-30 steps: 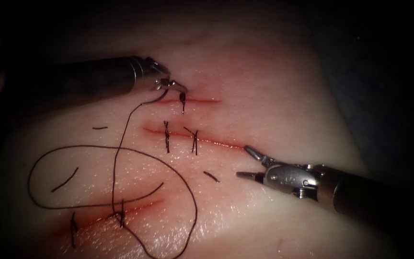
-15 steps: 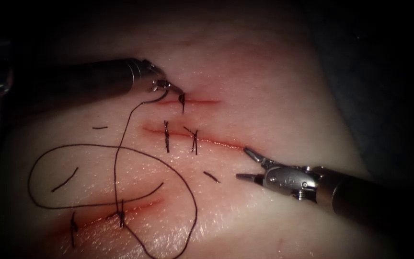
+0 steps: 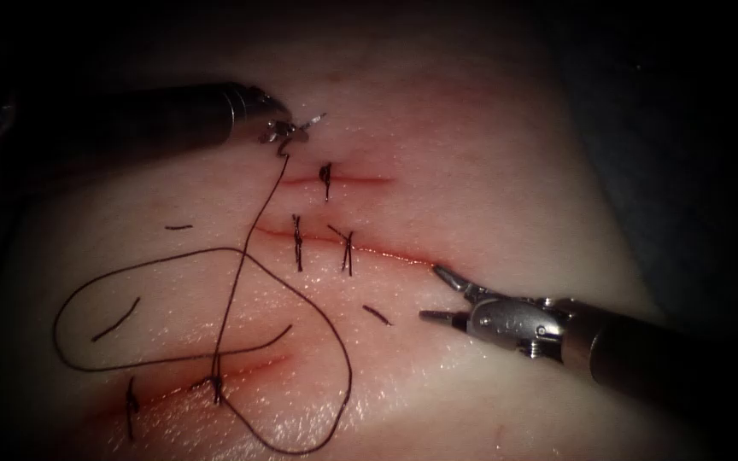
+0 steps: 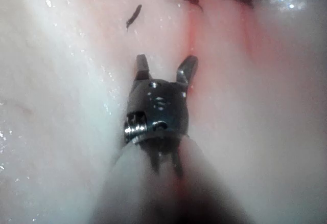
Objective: Wound Closure
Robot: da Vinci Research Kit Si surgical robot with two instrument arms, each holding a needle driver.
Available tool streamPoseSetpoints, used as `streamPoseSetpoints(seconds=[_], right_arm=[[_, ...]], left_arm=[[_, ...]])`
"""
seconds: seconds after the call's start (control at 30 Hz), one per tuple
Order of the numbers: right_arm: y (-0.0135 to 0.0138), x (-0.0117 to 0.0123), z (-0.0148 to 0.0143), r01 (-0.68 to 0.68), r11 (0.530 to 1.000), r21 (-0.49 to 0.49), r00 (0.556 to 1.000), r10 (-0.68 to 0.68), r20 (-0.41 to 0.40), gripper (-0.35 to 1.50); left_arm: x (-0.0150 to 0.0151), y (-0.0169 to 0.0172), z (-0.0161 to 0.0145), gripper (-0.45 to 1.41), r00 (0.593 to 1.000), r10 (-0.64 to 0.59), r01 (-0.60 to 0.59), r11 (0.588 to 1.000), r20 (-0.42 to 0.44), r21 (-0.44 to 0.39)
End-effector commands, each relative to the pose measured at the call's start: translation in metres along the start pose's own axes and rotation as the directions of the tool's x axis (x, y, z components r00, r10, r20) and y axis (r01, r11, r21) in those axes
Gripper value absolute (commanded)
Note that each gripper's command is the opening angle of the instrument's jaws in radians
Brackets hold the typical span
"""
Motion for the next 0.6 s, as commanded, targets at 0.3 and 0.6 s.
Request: streamPoseSetpoints(seconds=[0.3, 0.6], right_arm=[[-0.0002, 0.0005, 0.0015, -0.002, 1.0, 0.0, 1.0, 0.002, -0.003, 1.43], [0.0006, 0.0016, 0.001, -0.069, 0.998, 0.009, 0.997, 0.069, -0.018, 1.43]], left_arm=[[0.0033, 0.0023, -0.0015, -0.45, 0.981, 0.174, -0.175, 0.985, -0.084, -0.005], [0.0025, 0.0067, -0.0052, -0.45, 0.928, 0.225, -0.256, 0.964, -0.296, -0.069]])
